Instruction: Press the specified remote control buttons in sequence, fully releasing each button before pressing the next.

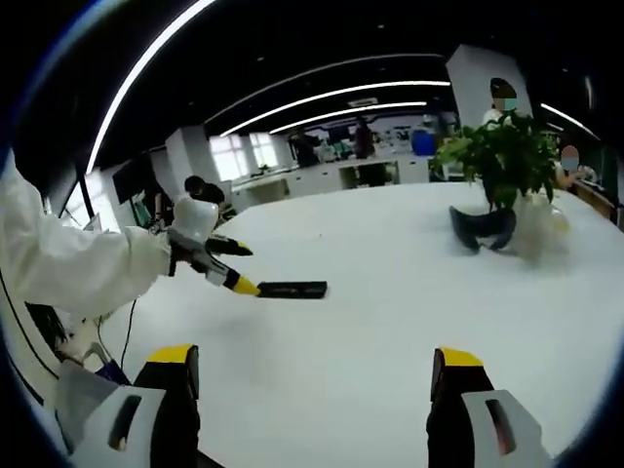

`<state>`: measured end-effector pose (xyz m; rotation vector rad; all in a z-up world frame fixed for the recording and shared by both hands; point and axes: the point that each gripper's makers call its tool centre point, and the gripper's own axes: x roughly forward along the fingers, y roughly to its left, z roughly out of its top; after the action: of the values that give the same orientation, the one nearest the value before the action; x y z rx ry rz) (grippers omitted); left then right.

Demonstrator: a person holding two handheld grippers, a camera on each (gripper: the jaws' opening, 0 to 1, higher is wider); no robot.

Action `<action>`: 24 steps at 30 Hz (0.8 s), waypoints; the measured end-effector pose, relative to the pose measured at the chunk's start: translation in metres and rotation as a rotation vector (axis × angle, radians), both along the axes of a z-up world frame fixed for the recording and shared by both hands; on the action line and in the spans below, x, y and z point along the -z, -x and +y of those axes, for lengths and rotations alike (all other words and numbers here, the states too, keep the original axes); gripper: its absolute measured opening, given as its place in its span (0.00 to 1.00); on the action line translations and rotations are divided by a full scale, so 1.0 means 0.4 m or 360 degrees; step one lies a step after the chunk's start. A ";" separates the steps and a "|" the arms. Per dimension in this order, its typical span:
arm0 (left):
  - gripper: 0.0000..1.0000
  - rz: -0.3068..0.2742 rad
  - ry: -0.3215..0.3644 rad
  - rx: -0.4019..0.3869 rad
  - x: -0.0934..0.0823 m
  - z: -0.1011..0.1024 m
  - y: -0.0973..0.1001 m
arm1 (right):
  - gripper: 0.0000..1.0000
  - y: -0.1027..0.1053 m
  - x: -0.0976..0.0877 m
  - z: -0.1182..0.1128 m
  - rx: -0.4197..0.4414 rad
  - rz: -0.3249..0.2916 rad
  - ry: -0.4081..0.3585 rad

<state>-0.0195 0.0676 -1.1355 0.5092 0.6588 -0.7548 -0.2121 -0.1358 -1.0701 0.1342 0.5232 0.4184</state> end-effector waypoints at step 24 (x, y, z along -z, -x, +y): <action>0.99 -0.0127 0.0571 -0.0401 -0.178 0.054 0.296 | 0.99 0.009 -0.008 0.041 -0.0108 -0.0034 0.0071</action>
<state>-0.1379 0.0892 -1.0645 0.1232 0.4874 -0.5937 -0.2156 -0.1194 -1.0669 0.0693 0.5165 0.4739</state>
